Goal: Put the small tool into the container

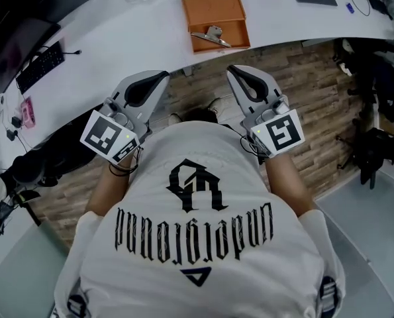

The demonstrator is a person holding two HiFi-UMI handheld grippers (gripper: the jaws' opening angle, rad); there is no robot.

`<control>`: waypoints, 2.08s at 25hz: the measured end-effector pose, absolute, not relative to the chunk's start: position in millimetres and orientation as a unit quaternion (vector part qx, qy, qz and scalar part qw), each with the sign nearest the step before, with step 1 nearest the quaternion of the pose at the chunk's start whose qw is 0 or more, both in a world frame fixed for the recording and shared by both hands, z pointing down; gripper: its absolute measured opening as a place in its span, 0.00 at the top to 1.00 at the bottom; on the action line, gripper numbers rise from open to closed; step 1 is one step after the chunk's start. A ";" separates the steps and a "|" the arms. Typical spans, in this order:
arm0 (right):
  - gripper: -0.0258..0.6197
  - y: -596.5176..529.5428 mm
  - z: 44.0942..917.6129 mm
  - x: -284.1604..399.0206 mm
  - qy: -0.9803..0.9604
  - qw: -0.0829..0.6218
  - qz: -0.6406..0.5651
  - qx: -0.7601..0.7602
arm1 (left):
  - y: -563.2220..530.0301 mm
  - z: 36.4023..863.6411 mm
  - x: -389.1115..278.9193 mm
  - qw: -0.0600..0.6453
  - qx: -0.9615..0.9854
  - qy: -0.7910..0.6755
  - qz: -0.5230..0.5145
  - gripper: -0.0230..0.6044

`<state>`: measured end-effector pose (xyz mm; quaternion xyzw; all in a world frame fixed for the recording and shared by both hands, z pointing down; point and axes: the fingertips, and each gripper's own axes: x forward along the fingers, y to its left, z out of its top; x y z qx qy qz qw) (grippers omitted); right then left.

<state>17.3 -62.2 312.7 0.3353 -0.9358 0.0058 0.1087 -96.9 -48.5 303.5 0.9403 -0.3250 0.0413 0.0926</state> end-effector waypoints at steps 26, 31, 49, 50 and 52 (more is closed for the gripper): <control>0.94 51.7 310.7 -0.1 -0.920 0.115 0.005 0.374 | 51.6 311.2 -123.7 0.075 0.957 -0.278 0.044 0.94; 0.94 77.2 317.2 28.5 -0.928 0.120 0.009 0.354 | 71.4 312.7 -87.2 0.081 0.953 -0.287 0.043 0.94; 0.94 174.6 319.7 166.0 -0.931 0.104 0.013 0.349 | 165.3 314.6 41.8 0.076 0.947 -0.308 0.049 0.94; 0.94 178.4 320.6 169.0 -0.932 0.105 0.012 0.347 | 168.6 316.3 45.3 0.078 0.947 -0.308 0.049 0.94; 0.94 185.3 322.5 174.8 -0.932 0.107 0.016 0.346 | 174.2 318.4 51.9 0.082 0.947 -0.308 0.049 0.94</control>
